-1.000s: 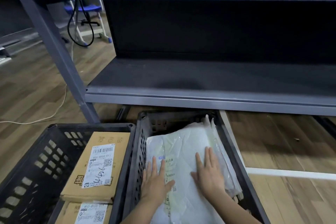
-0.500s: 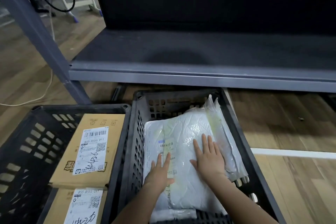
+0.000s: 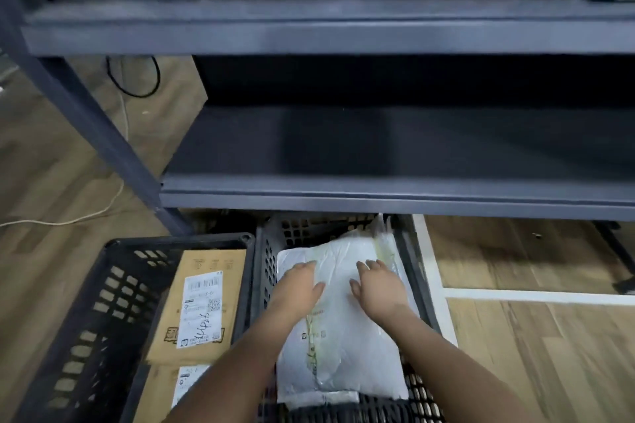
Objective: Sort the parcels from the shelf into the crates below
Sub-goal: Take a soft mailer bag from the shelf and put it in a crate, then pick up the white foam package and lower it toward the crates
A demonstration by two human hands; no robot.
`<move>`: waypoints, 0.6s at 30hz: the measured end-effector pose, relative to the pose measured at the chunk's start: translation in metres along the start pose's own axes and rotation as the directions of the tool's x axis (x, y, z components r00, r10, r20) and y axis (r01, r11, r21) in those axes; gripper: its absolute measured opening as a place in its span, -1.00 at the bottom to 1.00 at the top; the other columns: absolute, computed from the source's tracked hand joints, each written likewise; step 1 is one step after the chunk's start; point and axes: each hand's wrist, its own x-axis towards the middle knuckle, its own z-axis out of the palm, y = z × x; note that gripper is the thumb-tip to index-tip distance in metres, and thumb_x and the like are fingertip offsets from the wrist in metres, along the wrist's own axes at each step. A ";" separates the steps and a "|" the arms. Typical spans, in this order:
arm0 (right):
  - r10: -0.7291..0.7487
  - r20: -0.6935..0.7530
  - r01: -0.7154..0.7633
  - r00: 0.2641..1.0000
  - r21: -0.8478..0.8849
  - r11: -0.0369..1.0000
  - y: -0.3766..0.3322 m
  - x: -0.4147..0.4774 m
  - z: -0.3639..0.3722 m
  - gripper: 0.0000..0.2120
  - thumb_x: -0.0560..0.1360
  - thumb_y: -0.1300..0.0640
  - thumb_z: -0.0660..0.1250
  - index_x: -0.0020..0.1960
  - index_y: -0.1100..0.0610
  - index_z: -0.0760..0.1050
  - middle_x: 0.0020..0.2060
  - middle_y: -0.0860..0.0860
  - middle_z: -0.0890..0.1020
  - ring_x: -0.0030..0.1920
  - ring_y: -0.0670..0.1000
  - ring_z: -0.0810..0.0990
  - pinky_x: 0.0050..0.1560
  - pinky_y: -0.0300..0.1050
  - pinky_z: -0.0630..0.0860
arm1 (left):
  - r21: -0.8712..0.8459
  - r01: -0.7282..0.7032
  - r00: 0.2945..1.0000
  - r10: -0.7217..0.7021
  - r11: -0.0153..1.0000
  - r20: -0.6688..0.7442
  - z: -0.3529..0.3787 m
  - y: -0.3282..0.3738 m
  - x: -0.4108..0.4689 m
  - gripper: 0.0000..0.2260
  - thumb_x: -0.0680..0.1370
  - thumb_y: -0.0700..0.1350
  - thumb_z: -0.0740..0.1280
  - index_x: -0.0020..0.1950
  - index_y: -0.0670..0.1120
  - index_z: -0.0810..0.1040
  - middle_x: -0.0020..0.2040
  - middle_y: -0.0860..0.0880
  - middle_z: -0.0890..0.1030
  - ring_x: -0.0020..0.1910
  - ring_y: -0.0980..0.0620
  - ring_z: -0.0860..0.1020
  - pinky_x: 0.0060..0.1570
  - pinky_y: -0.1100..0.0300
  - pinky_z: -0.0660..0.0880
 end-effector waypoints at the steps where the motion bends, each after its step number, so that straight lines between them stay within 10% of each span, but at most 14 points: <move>1: -0.004 -0.031 0.004 1.000 0.010 1.000 -0.004 -0.009 -0.022 -0.62 0.64 0.03 0.01 0.37 0.18 0.31 0.31 0.13 0.45 0.33 0.13 0.39 0.22 -0.04 0.38 | 0.006 -0.004 1.000 0.004 1.000 -0.025 -0.022 0.011 -0.011 -0.53 0.62 0.00 0.14 0.51 -0.10 0.20 0.46 -0.10 0.34 0.42 -0.08 0.34 0.35 0.08 0.35; 12: -0.030 -0.245 0.071 0.969 0.157 0.985 -0.043 -0.142 -0.314 -0.76 0.61 0.03 0.05 0.03 0.11 0.44 0.06 0.06 0.61 0.09 0.11 0.57 -0.09 -0.09 0.41 | -0.081 0.023 0.984 -0.036 0.996 -0.174 -0.265 0.108 -0.178 -0.82 0.58 -0.09 0.14 -0.12 -0.03 0.51 -0.10 0.00 0.61 0.00 -0.06 0.60 -0.04 0.10 0.50; 18: 0.068 -0.383 0.070 0.921 0.334 0.940 -0.053 -0.234 -0.494 -0.72 0.60 0.04 0.10 0.12 0.13 0.51 0.06 0.08 0.64 0.10 0.13 0.58 0.00 -0.07 0.46 | -0.145 -0.066 0.955 0.020 0.987 -0.297 -0.412 0.188 -0.280 -0.78 0.59 -0.07 0.15 0.01 -0.03 0.59 -0.03 -0.01 0.67 -0.12 -0.01 0.62 -0.11 0.14 0.51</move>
